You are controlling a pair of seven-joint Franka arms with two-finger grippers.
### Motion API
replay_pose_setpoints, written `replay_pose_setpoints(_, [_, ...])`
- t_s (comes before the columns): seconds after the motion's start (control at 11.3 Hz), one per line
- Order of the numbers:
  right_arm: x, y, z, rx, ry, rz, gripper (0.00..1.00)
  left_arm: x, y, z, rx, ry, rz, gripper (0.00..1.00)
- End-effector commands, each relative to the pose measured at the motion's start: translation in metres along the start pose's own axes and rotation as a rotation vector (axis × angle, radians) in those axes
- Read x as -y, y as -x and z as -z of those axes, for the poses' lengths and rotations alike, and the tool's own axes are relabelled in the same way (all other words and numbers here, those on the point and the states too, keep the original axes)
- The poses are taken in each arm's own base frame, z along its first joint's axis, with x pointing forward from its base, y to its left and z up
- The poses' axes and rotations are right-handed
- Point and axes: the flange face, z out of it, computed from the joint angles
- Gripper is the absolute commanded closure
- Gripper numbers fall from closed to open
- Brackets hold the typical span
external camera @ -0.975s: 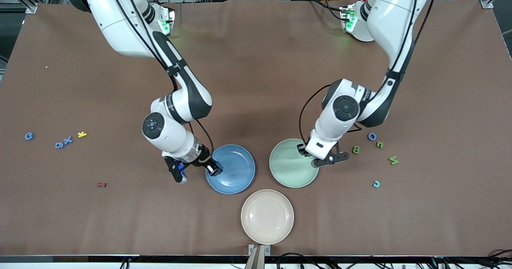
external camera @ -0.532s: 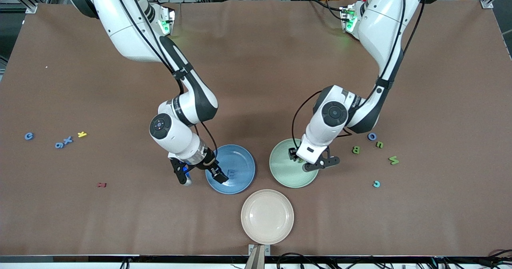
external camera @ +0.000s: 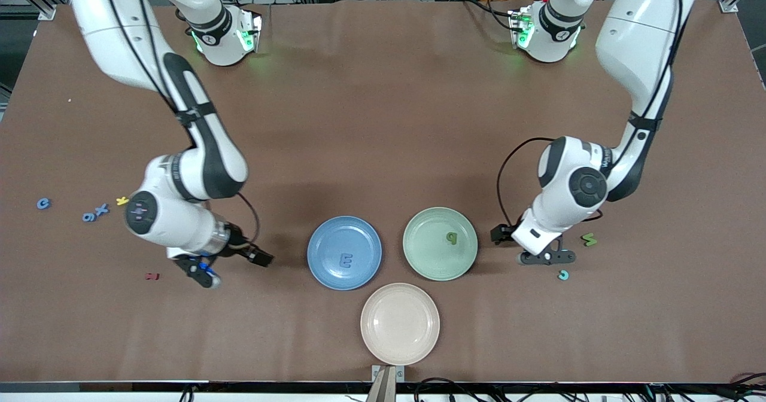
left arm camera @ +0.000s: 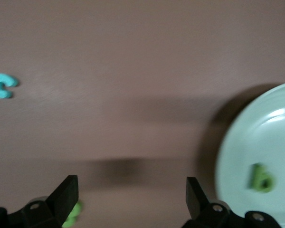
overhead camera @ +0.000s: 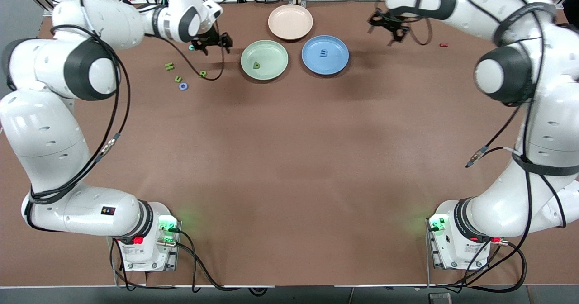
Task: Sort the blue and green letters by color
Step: 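Grasp green B with the left gripper while the right gripper reaches blue letters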
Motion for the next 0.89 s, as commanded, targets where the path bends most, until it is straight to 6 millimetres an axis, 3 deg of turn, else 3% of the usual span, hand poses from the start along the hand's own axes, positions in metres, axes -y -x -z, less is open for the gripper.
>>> replay_pose_setpoints(0.0, [-0.101,-0.009,0.012,-0.008,0.156,0.200,0.00,0.029,0.029,-0.008,0.036,-0.047,-0.108,0.00])
replay_pose_setpoints(0.27, [-0.190,-0.039,0.017,0.005,0.262,0.341,0.00,0.053,0.048,-0.029,0.010,-0.062,-0.149,0.00])
replay_pose_setpoints(0.44, [-0.242,-0.046,0.027,0.015,0.268,0.441,0.00,0.064,0.058,-0.036,0.015,-0.076,-0.174,0.00])
replay_pose_setpoints(0.62, [-0.299,-0.060,0.027,0.042,0.261,0.426,0.00,0.072,0.065,-0.042,0.020,-0.073,-0.176,0.00])
replay_pose_setpoints(0.71, [-0.321,-0.060,0.025,0.058,0.258,0.415,0.00,0.073,0.064,-0.041,0.019,-0.074,-0.175,0.11])
replay_pose_setpoints(0.8, [-0.337,-0.064,0.029,0.060,0.255,0.428,0.00,0.073,0.064,-0.041,0.019,-0.074,-0.175,0.40])
